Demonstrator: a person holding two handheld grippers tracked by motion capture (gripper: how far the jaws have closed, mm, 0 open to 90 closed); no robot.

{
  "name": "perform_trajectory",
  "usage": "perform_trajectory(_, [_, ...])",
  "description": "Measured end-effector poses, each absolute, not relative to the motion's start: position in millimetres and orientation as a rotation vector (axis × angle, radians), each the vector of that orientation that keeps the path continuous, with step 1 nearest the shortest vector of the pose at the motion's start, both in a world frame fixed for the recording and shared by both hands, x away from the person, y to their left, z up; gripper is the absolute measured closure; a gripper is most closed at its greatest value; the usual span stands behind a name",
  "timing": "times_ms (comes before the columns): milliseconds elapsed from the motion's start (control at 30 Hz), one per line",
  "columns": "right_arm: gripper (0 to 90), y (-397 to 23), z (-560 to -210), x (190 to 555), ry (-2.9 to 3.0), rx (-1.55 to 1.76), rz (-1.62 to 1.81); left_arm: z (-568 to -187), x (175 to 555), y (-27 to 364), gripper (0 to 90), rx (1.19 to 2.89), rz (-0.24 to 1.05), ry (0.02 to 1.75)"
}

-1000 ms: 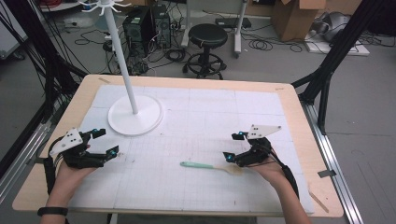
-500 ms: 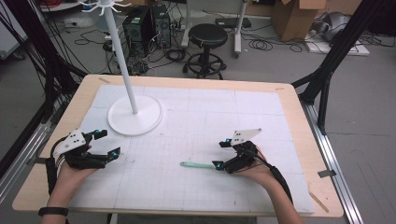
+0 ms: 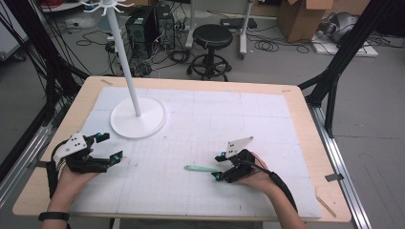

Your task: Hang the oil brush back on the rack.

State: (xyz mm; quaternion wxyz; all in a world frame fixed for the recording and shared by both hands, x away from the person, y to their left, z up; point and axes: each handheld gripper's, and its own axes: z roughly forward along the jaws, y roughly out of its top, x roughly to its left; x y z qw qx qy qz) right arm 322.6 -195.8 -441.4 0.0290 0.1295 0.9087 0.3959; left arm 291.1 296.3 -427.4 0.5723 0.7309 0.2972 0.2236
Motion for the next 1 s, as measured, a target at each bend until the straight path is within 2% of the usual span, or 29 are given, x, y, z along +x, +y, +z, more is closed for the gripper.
perform_trajectory(200, [54.8, -196.7, -440.3, 321.5, 2.812, 0.363, 1.187, -427.3, 290.9, 297.1, 12.3, 1.716, 0.524, 0.696])
perform_trajectory(533, [72.1, -195.7, -440.9, 317.5, 2.829, 0.282, 1.146, -428.1, 290.4, 296.7, 12.4, 1.719, 0.524, 0.703])
perform_trajectory(733, [80.1, -196.0, -441.1, 319.3, 2.836, 0.336, 1.15, -427.3, 289.6, 296.8, 12.4, 1.719, 0.529, 0.697])
perform_trajectory(1000, [81.6, -195.2, -440.2, 319.2, 2.842, 0.348, 1.139, -428.1, 289.7, 295.8, 12.5, 1.729, 0.53, 0.701])
